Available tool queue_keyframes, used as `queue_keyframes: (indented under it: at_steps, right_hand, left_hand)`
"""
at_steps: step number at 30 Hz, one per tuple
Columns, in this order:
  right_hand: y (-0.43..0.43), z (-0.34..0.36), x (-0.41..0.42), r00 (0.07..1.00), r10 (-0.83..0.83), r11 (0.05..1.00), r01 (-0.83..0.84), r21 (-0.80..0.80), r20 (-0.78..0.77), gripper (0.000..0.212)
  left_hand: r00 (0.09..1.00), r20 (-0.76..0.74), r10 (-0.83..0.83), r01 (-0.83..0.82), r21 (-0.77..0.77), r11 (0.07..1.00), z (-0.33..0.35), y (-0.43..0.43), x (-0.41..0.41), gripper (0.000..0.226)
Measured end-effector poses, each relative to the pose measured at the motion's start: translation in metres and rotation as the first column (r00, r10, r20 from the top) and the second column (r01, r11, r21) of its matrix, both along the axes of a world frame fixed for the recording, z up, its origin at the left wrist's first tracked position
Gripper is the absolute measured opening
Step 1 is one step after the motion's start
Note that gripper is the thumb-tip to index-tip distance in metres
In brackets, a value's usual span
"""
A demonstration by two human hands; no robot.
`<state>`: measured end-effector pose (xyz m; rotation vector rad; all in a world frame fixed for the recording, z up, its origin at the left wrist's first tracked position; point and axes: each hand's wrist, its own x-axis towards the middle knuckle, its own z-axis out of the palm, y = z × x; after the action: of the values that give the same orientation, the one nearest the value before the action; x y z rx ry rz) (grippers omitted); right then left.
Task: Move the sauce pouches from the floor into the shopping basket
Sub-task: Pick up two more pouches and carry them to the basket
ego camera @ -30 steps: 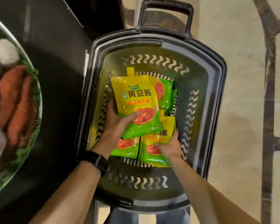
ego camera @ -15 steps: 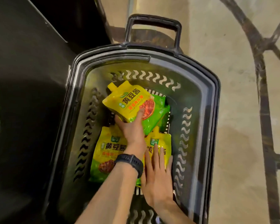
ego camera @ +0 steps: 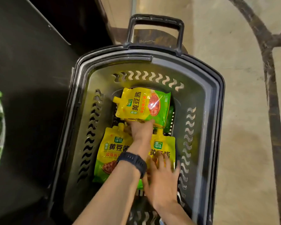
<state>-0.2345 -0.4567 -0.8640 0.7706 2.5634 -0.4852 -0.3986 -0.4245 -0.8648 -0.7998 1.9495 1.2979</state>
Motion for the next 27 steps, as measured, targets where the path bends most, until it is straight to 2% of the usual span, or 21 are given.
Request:
queue_keyframes:
  at_steps: [1,2,3,4,5,6,8,10,12,15,18,21,25,27]
  right_hand:
    - [0.008,0.005,-0.009,1.000,0.017,1.000,-0.017,0.010,-0.013,0.052]
    - [0.016,0.008,-0.019,0.999,0.039,0.999,-0.039,0.012,-0.025,0.053]
    - [0.021,0.009,-0.028,0.998,0.057,0.998,-0.057,0.004,-0.026,0.057]
    - [0.023,0.005,-0.032,0.997,0.072,0.997,-0.072,-0.014,-0.018,0.060]
    - [0.021,-0.001,-0.033,0.997,0.081,0.996,-0.082,-0.033,-0.011,0.062]
    - [0.017,-0.009,-0.030,0.996,0.084,0.995,-0.084,-0.049,-0.003,0.063]
    - [0.006,-0.023,-0.016,0.998,0.064,0.995,-0.064,-0.077,0.001,0.065]
    - [-0.001,-0.033,-0.003,0.997,0.061,0.997,-0.063,-0.049,-0.037,0.068]
    - [-0.006,-0.039,0.003,0.995,0.087,0.996,-0.088,-0.011,-0.058,0.069]
    - [-0.012,-0.045,0.006,0.992,0.115,0.993,-0.114,0.017,-0.057,0.073]
    - [-0.014,-0.047,0.009,0.992,0.117,0.993,-0.116,0.012,-0.038,0.075]
    - [-0.011,-0.043,0.010,0.995,0.102,0.995,-0.102,-0.002,-0.017,0.075]
    - [-0.010,-0.039,0.010,0.997,0.081,0.997,-0.081,-0.008,-0.018,0.071]
    - [-0.011,-0.037,0.010,0.997,0.072,0.997,-0.073,-0.005,-0.029,0.071]
  left_hand:
    - [0.987,-0.093,-0.129,0.121,-0.089,0.989,0.007,-0.010,0.000,0.101]
    - [0.928,-0.233,-0.289,0.246,-0.198,0.949,0.012,-0.016,-0.001,0.097]
    - [0.798,-0.386,-0.463,0.353,-0.323,0.878,0.012,-0.021,-0.005,0.089]
    - [0.610,-0.480,-0.631,0.437,-0.461,0.773,0.012,-0.022,-0.012,0.079]
    - [0.416,-0.477,-0.774,0.494,-0.597,0.633,0.001,-0.020,-0.019,0.071]
    - [0.261,-0.396,-0.880,0.539,-0.697,0.473,-0.007,-0.014,-0.024,0.066]
    - [0.071,-0.193,-0.979,0.607,-0.771,0.196,-0.031,-0.004,-0.027,0.062]
    - [-0.041,-0.113,-0.993,0.566,-0.821,0.070,-0.053,-0.002,-0.022,0.064]
    - [-0.078,-0.119,-0.990,0.510,-0.858,0.063,-0.068,-0.007,-0.016,0.066]
    - [-0.061,-0.122,-0.991,0.474,-0.877,0.079,-0.080,-0.012,-0.009,0.067]
    - [-0.051,-0.118,-0.992,0.505,-0.860,0.076,-0.076,-0.004,-0.012,0.066]
    - [-0.055,-0.109,-0.993,0.602,-0.796,0.054,-0.056,-0.004,-0.014,0.067]
    - [0.008,-0.237,-0.971,0.639,-0.746,0.187,-0.024,-0.066,0.006,0.071]
    - [0.018,-0.212,-0.977,0.623,-0.762,0.177,-0.027,-0.119,0.025,0.067]
